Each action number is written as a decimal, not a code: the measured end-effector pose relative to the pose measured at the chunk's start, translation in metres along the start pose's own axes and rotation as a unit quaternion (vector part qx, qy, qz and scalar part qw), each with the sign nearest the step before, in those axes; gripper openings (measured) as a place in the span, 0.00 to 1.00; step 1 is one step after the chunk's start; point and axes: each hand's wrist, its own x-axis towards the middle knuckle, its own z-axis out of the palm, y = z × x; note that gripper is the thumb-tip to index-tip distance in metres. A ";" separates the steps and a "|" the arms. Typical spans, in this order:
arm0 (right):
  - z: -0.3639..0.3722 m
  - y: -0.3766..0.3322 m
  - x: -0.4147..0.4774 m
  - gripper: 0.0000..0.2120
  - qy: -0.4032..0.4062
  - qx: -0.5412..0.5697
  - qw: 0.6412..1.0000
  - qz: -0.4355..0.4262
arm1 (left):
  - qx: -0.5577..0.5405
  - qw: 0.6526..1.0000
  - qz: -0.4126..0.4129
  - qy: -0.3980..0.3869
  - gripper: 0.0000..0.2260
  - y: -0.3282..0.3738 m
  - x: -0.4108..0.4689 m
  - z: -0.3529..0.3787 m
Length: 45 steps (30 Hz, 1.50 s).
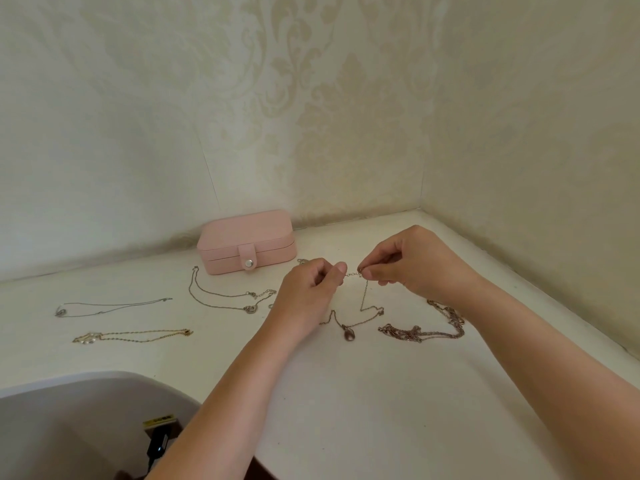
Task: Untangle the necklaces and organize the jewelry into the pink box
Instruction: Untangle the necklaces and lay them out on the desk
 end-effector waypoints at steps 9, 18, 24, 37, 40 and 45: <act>-0.002 0.002 0.000 0.06 -0.001 -0.039 0.999 0.011 | -0.170 0.978 -0.116 -0.034 0.14 0.006 0.000 -0.007; -0.002 -0.004 -0.005 0.04 0.012 -0.029 0.999 -0.031 | -0.228 0.966 -0.110 -0.053 0.08 0.003 0.000 -0.008; 0.009 -0.006 -0.007 0.06 0.002 -0.070 0.995 -0.068 | -0.171 0.979 -0.098 -0.058 0.08 0.003 -0.002 -0.009; 0.019 -0.014 -0.011 0.08 0.068 -0.162 0.970 -0.169 | -0.228 0.956 -0.165 -0.087 0.07 0.005 0.000 -0.011; 0.020 -0.013 -0.011 0.08 0.090 -0.137 0.969 -0.182 | -0.263 0.944 -0.181 -0.087 0.07 0.004 0.001 -0.012; 0.020 -0.011 -0.008 0.09 0.072 -0.092 0.981 -0.157 | -0.271 0.944 -0.176 -0.066 0.05 0.004 0.002 -0.010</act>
